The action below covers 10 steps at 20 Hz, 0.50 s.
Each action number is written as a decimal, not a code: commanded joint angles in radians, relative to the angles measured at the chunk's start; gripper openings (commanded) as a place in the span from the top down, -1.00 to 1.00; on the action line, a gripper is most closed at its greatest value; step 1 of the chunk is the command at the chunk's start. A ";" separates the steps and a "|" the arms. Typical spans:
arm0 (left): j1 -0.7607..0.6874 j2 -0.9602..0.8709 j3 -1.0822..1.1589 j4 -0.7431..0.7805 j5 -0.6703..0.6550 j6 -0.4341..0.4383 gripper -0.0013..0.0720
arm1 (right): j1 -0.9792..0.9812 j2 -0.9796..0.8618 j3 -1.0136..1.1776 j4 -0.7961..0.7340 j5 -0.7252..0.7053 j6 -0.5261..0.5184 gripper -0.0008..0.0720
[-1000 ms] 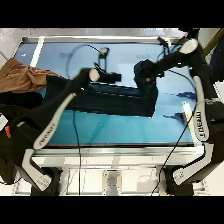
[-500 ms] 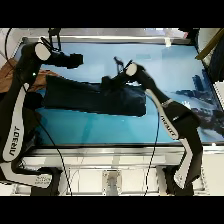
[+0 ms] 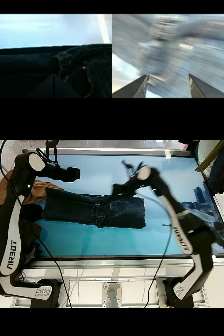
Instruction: Fold the clothes and pants, and hang the long-sleeved shirts on hangers.
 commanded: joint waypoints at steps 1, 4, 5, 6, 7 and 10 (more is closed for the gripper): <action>0.000 0.001 0.001 0.001 -0.011 0.002 0.92 | -0.195 0.149 -0.095 -0.150 0.204 -0.088 -0.58; 0.000 0.001 0.001 0.000 -0.011 0.002 0.92 | -0.348 0.251 -0.375 -0.009 0.061 -0.149 -0.59; 0.000 0.001 0.001 0.000 -0.011 0.002 0.92 | -0.394 0.255 -0.457 0.119 -0.008 -0.198 -0.69; 0.000 0.001 0.001 0.000 -0.011 0.001 0.92 | -0.443 0.241 -0.532 0.284 -0.079 -0.257 -0.93; 0.000 0.001 0.001 0.000 -0.010 0.001 0.91 | -0.481 0.217 -0.583 0.422 -0.114 -0.322 -0.95; 0.000 0.001 0.001 0.000 -0.011 0.001 0.91 | -0.531 0.080 -0.613 0.566 -0.095 -0.397 -0.96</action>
